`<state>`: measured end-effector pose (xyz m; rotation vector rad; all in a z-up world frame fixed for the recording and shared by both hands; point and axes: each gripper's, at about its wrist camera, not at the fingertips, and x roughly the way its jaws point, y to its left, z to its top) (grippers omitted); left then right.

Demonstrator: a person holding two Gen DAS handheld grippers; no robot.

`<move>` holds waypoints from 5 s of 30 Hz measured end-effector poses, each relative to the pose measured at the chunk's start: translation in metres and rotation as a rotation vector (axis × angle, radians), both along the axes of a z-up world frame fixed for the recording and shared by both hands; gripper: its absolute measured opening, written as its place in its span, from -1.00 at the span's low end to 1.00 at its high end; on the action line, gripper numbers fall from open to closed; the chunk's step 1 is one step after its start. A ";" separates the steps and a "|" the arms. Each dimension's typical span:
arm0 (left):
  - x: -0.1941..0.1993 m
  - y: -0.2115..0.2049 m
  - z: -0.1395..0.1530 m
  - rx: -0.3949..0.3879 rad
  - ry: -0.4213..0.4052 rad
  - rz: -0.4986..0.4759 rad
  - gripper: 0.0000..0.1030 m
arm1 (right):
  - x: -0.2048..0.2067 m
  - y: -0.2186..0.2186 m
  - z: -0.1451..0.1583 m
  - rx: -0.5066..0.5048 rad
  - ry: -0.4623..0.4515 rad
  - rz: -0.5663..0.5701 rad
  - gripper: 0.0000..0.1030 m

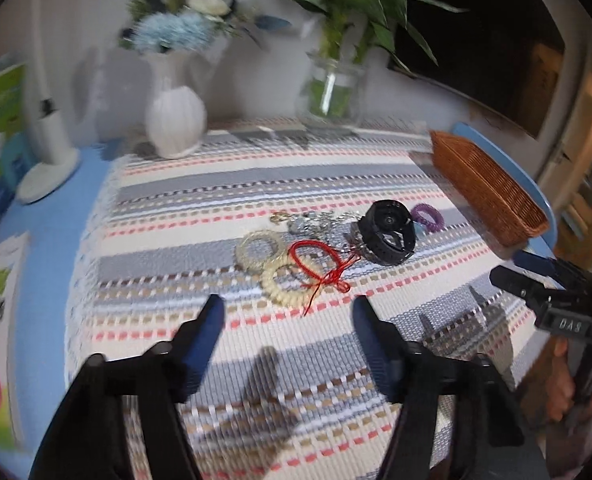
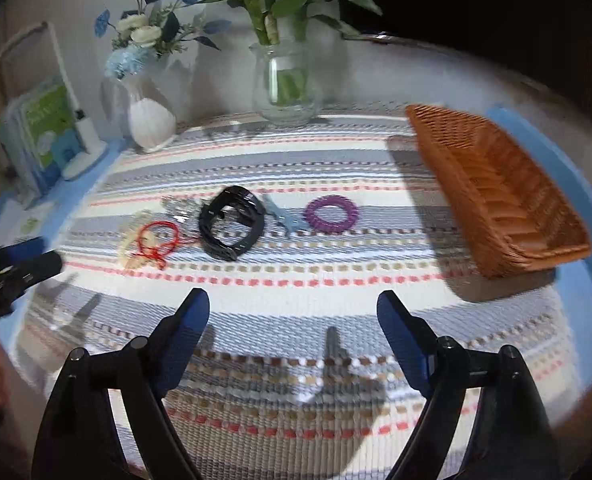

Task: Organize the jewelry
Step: 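Grasp the cream beaded bracelet with left tool while right tool grasps purple coil tie, then carry both items to the wicker basket and open both tools to drop them, then return to the table and grasp the blue hair clip with the right tool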

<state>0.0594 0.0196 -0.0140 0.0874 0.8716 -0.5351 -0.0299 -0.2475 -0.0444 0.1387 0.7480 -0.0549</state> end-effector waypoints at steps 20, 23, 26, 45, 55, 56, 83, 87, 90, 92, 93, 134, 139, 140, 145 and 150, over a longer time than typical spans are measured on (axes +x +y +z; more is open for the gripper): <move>0.111 -0.021 -0.053 0.106 0.170 -0.056 -0.44 | 0.075 -0.057 -0.012 -0.013 0.081 -0.044 -0.07; 0.114 -0.026 -0.060 0.090 0.179 -0.053 -0.48 | 0.091 -0.061 -0.012 -0.039 0.085 -0.065 -0.08; 0.115 -0.029 -0.066 0.092 0.163 -0.053 -0.54 | 0.111 -0.064 -0.020 -0.067 0.117 -0.079 -0.17; 0.103 -0.026 -0.050 0.134 0.058 0.013 -0.83 | 0.127 -0.054 -0.046 -0.152 0.148 -0.049 -0.76; 0.069 -0.054 0.018 0.054 -0.042 -0.070 -0.83 | 0.075 -0.052 0.011 -0.143 0.022 -0.041 -0.76; 0.066 -0.064 0.026 0.051 -0.053 -0.093 -0.83 | 0.068 -0.055 0.018 -0.150 0.008 -0.046 -0.76; 0.032 -0.421 -0.012 0.048 0.099 -0.449 -0.83 | 0.012 -0.278 0.005 0.015 0.145 -0.457 -0.76; 0.031 -0.424 -0.018 0.042 0.128 -0.463 -0.75 | 0.013 -0.283 -0.002 0.056 0.149 -0.451 -0.74; 0.032 -0.417 -0.015 -0.006 0.174 -0.474 -0.39 | 0.011 -0.290 -0.004 0.141 0.137 -0.431 -0.67; 0.031 -0.409 -0.010 -0.054 0.195 -0.483 -0.22 | 0.006 -0.291 -0.001 0.153 0.123 -0.440 -0.55; 0.030 -0.405 -0.007 -0.066 0.194 -0.486 -0.20 | 0.003 -0.290 0.001 0.151 0.118 -0.443 -0.51; 0.039 0.042 -0.047 -0.116 0.130 0.210 0.05 | 0.074 -0.041 0.000 0.015 0.086 0.007 0.05; 0.048 0.019 -0.058 -0.109 0.151 0.153 -0.11 | 0.084 -0.039 -0.015 -0.015 0.117 0.020 0.05; 0.049 0.014 -0.060 -0.100 0.151 0.147 -0.14 | 0.085 -0.039 -0.017 -0.020 0.123 0.024 0.05; 0.058 0.001 -0.070 -0.089 0.175 0.144 -0.19 | 0.090 -0.041 -0.026 -0.044 0.149 0.049 0.05; 0.060 -0.007 -0.074 -0.062 0.155 0.143 -0.21 | 0.096 -0.038 -0.036 -0.059 0.177 0.104 0.05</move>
